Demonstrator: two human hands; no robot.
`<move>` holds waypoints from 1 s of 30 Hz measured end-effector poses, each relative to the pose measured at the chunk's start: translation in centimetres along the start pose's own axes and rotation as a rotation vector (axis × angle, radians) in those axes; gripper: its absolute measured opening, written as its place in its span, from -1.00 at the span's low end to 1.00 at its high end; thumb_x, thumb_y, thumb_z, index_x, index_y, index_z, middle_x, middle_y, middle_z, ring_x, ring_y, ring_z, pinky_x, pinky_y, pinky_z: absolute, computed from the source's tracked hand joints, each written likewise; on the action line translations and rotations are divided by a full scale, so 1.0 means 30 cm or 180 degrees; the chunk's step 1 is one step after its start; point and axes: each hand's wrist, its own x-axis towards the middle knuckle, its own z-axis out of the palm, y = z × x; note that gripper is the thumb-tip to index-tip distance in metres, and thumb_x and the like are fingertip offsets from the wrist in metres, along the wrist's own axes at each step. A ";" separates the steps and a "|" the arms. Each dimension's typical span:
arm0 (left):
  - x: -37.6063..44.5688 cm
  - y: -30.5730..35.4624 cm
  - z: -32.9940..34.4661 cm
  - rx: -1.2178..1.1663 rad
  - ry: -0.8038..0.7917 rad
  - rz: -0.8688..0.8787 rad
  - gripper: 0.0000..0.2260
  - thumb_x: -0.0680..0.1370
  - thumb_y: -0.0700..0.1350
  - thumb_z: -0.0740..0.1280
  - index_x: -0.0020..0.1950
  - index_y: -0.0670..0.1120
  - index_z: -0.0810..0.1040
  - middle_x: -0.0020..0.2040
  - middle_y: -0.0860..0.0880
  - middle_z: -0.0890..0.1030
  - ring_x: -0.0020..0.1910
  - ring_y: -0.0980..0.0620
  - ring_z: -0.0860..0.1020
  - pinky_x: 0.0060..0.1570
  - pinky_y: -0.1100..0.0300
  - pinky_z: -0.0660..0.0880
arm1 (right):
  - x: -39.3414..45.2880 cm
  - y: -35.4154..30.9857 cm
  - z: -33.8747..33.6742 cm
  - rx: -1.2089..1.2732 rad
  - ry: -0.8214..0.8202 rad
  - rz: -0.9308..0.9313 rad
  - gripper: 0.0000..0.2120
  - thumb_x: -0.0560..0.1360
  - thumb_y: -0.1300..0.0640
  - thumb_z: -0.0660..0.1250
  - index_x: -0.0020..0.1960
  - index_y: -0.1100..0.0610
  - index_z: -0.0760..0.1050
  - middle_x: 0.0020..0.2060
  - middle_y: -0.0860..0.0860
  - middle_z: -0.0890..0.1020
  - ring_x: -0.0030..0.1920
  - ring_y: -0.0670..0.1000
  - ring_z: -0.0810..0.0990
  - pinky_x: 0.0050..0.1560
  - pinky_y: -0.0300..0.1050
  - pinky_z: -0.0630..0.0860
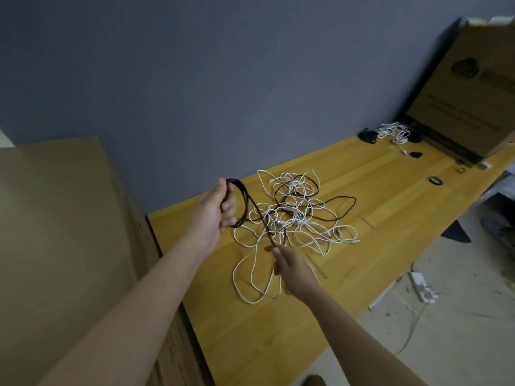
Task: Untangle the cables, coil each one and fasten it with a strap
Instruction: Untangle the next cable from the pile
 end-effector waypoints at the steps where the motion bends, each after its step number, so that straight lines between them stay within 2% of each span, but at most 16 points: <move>1: 0.002 -0.004 0.000 0.0089 -0.0009 0.0067 -0.73 0.69 -0.08 0.02 -0.15 -0.09 0.36 -0.49 0.08 0.31 -0.57 0.17 0.18 -0.54 0.33 0.14 | -0.004 0.001 0.019 -0.0560 -0.0052 -0.0111 -0.69 0.66 0.03 0.06 0.28 0.07 0.47 -0.25 0.02 0.58 -0.30 -0.07 0.54 -0.30 -0.14 0.32; 3: 0.002 -0.011 0.003 0.0257 -0.0035 0.0147 -0.78 0.69 -0.15 0.02 -0.13 -0.09 0.33 -0.41 0.03 0.40 -0.55 0.15 0.24 -0.49 0.30 0.21 | -0.012 -0.022 0.043 -0.1698 0.0019 -0.0704 -0.65 0.66 0.04 0.02 0.37 0.09 0.38 -0.04 0.09 0.61 -0.03 0.12 0.56 -0.15 -0.05 0.36; 4: 0.001 -0.013 0.006 0.0371 -0.0024 0.0190 -0.80 0.68 -0.18 0.02 -0.12 -0.09 0.31 -0.36 0.01 0.43 -0.54 0.14 0.28 -0.46 0.28 0.26 | -0.017 -0.036 0.051 -0.2119 0.0165 -0.1176 -0.64 0.65 0.06 0.02 0.35 0.13 0.41 -0.05 0.10 0.62 -0.03 0.16 0.56 -0.13 -0.03 0.40; 6: 0.004 -0.020 0.008 0.0806 -0.0032 0.0288 -0.82 0.69 -0.18 0.01 -0.09 -0.06 0.28 -0.26 -0.02 0.49 -0.50 0.12 0.39 -0.41 0.27 0.37 | -0.030 -0.050 0.063 -0.2649 0.0562 -0.2113 -0.66 0.57 0.08 0.08 0.19 0.16 0.52 -0.22 0.04 0.61 -0.21 0.12 0.57 -0.23 -0.09 0.45; 9: 0.000 -0.039 0.002 0.1799 -0.0398 0.0380 -0.88 0.69 -0.12 0.01 -0.04 -0.01 0.23 -0.14 -0.05 0.53 -0.41 0.13 0.52 -0.30 0.29 0.49 | -0.031 -0.084 0.039 -0.2595 0.1178 -0.3165 -0.86 0.53 0.16 0.22 0.05 0.16 0.50 -0.32 0.01 0.53 -0.28 0.06 0.45 -0.26 -0.10 0.35; 12: -0.015 -0.055 0.002 0.2699 -0.0917 0.0464 -0.94 0.68 -0.12 0.04 0.06 -0.06 0.27 -0.16 -0.02 0.53 -0.36 0.16 0.51 -0.28 0.34 0.46 | -0.022 -0.166 -0.051 -0.2435 0.1685 -0.3633 -0.93 0.54 0.17 0.34 -0.07 0.16 0.57 -0.29 0.03 0.49 -0.29 0.05 0.39 -0.30 -0.09 0.32; 14: -0.026 -0.056 0.013 0.2868 -0.1076 0.0432 -0.88 0.68 -0.11 0.07 0.11 -0.10 0.35 -0.28 0.02 0.50 -0.41 0.13 0.47 -0.35 0.32 0.42 | -0.008 -0.205 -0.108 -0.2294 0.1948 -0.3506 -0.81 0.53 0.05 0.36 -0.17 0.14 0.61 -0.33 0.02 0.50 -0.35 0.05 0.45 -0.35 -0.10 0.35; 16: -0.031 -0.050 0.029 0.2618 -0.1177 0.0252 -0.84 0.68 -0.13 0.06 0.05 -0.10 0.42 -0.42 0.03 0.42 -0.50 0.11 0.37 -0.45 0.29 0.32 | 0.010 -0.224 -0.158 -0.2060 0.2134 -0.3087 -0.69 0.46 -0.12 0.38 -0.25 0.11 0.58 -0.42 -0.02 0.51 -0.41 0.01 0.47 -0.42 -0.15 0.33; 18: -0.029 -0.049 0.038 0.2372 -0.1202 0.0026 -0.79 0.68 -0.17 0.05 -0.07 -0.13 0.41 -0.51 0.11 0.34 -0.55 0.18 0.26 -0.47 0.31 0.21 | 0.021 -0.233 -0.186 -0.1706 0.1944 -0.2447 -0.60 0.36 -0.24 0.38 -0.32 0.11 0.55 -0.47 -0.05 0.51 -0.43 -0.04 0.44 -0.46 -0.16 0.31; 19: -0.027 -0.049 0.038 0.2402 -0.1194 -0.0023 -0.76 0.68 -0.14 0.06 -0.14 -0.13 0.40 -0.54 0.13 0.31 -0.55 0.19 0.24 -0.45 0.29 0.18 | 0.030 -0.232 -0.194 -0.1366 0.1637 -0.2080 -0.61 0.33 -0.23 0.41 -0.33 0.11 0.55 -0.48 -0.04 0.51 -0.42 -0.05 0.42 -0.45 -0.15 0.31; 21: -0.024 -0.047 0.023 0.2787 -0.1121 0.0054 -0.68 0.66 0.02 0.11 -0.21 -0.08 0.44 -0.54 0.13 0.30 -0.52 0.16 0.24 -0.42 0.23 0.17 | 0.052 -0.221 -0.200 -0.0381 0.0897 -0.1450 -0.76 0.34 -0.06 0.50 -0.31 0.08 0.58 -0.45 0.03 0.54 -0.40 -0.04 0.41 -0.38 -0.15 0.33; 23: -0.017 -0.038 0.000 0.3310 -0.1039 0.0247 -0.68 0.61 0.11 0.21 -0.24 -0.03 0.51 -0.50 0.12 0.31 -0.49 0.16 0.26 -0.40 0.19 0.17 | 0.066 -0.187 -0.188 0.0380 0.0689 -0.1064 -0.90 0.41 0.12 0.48 -0.26 0.06 0.60 -0.40 0.06 0.56 -0.39 -0.08 0.42 -0.35 -0.23 0.35; 25: -0.017 -0.034 -0.008 0.3431 -0.1004 0.0283 -0.71 0.61 0.03 0.24 -0.27 -0.06 0.48 -0.51 0.13 0.31 -0.51 0.18 0.25 -0.42 0.21 0.17 | 0.075 -0.128 -0.151 0.0864 0.0691 -0.0734 -0.92 0.49 0.22 0.39 -0.18 0.12 0.62 -0.38 0.02 0.55 -0.39 -0.18 0.44 -0.32 -0.37 0.37; 27: -0.026 -0.036 -0.003 0.2956 -0.0971 0.0166 -0.71 0.63 -0.02 0.20 -0.28 -0.07 0.41 -0.55 0.13 0.28 -0.54 0.17 0.21 -0.47 0.25 0.15 | 0.082 -0.069 -0.086 0.1012 0.0604 -0.0468 -0.87 0.55 0.25 0.31 -0.11 0.15 0.62 -0.29 0.05 0.62 -0.31 -0.21 0.53 -0.20 -0.37 0.43; 30: -0.032 -0.029 0.011 0.2082 -0.0766 0.0030 -0.70 0.66 -0.05 0.13 -0.27 -0.07 0.34 -0.53 0.10 0.21 -0.55 0.13 0.13 -0.53 0.29 0.11 | 0.099 0.025 0.011 0.0524 0.0557 -0.0364 -0.82 0.59 0.20 0.24 -0.07 0.16 0.62 -0.21 0.06 0.64 -0.17 -0.11 0.56 -0.09 -0.20 0.44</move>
